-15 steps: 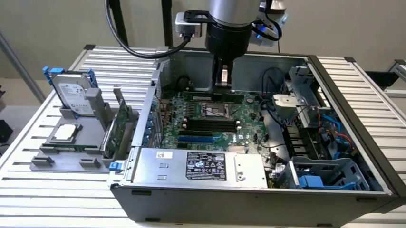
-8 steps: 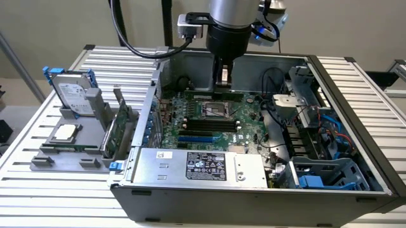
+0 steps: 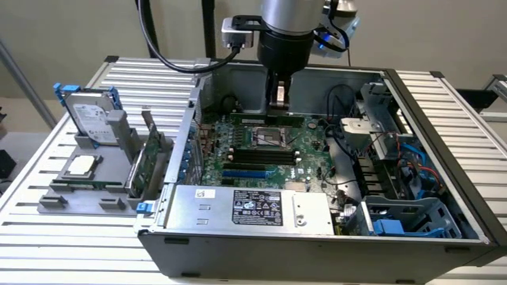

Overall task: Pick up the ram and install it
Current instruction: 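Insert the ram into the slot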

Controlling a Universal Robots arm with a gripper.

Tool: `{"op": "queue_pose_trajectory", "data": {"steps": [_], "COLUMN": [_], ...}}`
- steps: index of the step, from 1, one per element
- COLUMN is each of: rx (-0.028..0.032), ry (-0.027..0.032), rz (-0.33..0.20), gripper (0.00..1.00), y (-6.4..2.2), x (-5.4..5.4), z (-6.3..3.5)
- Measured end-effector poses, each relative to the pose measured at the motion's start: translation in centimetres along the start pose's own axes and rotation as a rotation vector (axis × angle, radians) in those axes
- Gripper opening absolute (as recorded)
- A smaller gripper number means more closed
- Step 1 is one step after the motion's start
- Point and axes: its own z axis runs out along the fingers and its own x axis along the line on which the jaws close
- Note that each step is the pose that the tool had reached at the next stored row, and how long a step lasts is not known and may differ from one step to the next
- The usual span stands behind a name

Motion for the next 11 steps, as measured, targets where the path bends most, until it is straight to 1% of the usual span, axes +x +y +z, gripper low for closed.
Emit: {"op": "queue_pose_trajectory", "data": {"steps": [11], "rx": [0.0000], "ry": [0.0003], "rz": [0.000], "gripper": [0.00], "y": [0.00], "x": [0.00], "z": [0.06]}}
